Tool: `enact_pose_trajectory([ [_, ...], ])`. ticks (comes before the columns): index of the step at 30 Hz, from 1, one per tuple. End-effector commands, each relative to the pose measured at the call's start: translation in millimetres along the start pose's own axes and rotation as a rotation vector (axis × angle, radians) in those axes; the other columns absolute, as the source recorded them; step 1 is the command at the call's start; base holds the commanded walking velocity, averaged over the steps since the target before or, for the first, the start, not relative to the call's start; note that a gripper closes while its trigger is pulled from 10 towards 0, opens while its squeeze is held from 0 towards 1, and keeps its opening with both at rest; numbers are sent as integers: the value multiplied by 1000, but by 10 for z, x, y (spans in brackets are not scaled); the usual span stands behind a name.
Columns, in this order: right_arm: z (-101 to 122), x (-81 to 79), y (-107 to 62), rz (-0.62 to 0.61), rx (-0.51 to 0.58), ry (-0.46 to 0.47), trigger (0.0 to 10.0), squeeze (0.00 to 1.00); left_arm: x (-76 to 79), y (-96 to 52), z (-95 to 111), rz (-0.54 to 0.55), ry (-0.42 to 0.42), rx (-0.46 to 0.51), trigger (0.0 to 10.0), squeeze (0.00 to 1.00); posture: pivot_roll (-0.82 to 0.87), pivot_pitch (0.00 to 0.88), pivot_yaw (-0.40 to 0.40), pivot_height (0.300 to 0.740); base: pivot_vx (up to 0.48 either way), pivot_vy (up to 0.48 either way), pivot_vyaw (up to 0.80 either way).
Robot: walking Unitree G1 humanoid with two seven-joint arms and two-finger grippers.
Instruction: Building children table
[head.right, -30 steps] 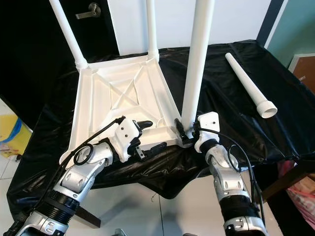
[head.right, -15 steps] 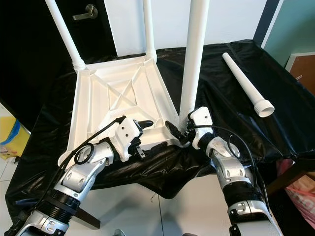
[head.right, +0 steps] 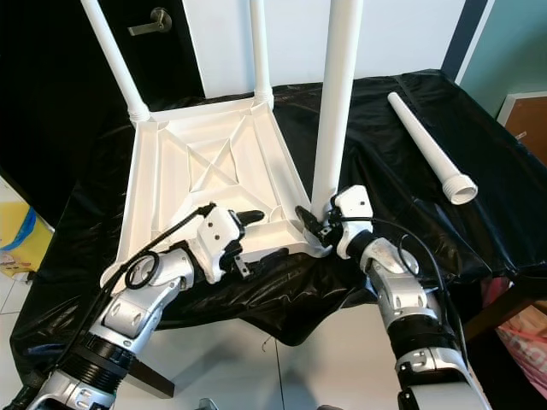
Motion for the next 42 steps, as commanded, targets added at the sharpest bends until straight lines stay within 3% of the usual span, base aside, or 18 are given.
enact_pose_trajectory([
  [1,-155,1,-56,-45,-53,13,10000,0,-3,-21,-14,-16,-5,-7,10000,0,-128,0,54,740,0,0,0],
  [12,-193,-28,-86,-275,-3,46,10000,0,-2,-7,-17,-13,-12,-8,10000,0,-136,0,48,740,0,0,0],
  [13,-210,-49,-109,-353,9,58,10000,0,-2,-7,-20,-7,-15,-8,10000,0,-135,0,47,740,0,0,0],
  [17,-236,-65,-141,-437,16,69,10000,0,-4,-10,-21,0,-19,-7,10000,0,-133,0,44,740,0,0,0],
  [30,-265,-221,-161,-587,39,94,10000,0,-24,-36,-39,35,-33,-12,10000,0,-117,0,28,740,0,0,0],
  [39,-224,-292,-143,-593,58,102,10000,0,-42,-25,-32,44,-29,-5,10000,0,-122,0,33,740,0,0,0],
  [40,-209,-278,-141,-591,61,95,10000,75,-53,-19,-23,46,-28,-2,10000,0,-124,0,31,740,0,0,0],
  [41,-209,-278,-141,-591,61,95,10000,75,-53,-19,-23,46,-28,-2,10000,0,-124,0,31,740,0,0,0],
  [42,-192,-267,-138,-585,65,89,10000,1000,-61,-15,-16,48,-26,0,10000,0,-125,0,30,740,0,0,0],
])
Point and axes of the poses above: a point about 5 cm out from each wrist's last joint towards the gripper, its own y axis pointing out of the wrist towards the gripper, its own z axis along the axis of the wrist's last joint, x = y × z, the point moved 1 cm from there along y, pointing out of the wrist towards the gripper, and after that the axes turned 13 degrees about y, right-handed, at the moved point
